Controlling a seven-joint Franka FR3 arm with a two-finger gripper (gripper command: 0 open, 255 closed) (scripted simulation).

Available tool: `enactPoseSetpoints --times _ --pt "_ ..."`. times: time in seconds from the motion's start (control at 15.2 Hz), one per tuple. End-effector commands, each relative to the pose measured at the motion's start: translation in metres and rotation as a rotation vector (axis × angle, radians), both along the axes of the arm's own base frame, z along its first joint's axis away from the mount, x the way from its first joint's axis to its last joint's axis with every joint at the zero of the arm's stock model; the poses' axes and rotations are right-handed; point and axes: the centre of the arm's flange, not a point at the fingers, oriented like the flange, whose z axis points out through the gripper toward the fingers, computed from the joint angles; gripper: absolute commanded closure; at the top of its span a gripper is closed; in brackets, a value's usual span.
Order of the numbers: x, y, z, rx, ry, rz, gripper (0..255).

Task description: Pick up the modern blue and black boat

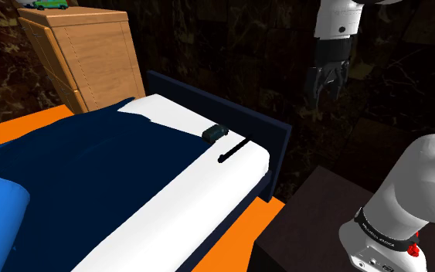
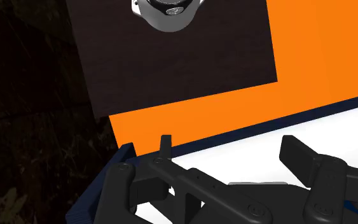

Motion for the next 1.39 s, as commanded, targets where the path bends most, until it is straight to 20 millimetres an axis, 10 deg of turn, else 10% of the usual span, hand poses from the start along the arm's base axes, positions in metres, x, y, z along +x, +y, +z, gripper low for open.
enactPoseSetpoints --times 0.0,1.32 --pt "0.0 0.0 0.0 0.0 0.0 0.0 0" --pt "0.173 0.017 -0.185 -0.056 -0.013 -0.598 0"
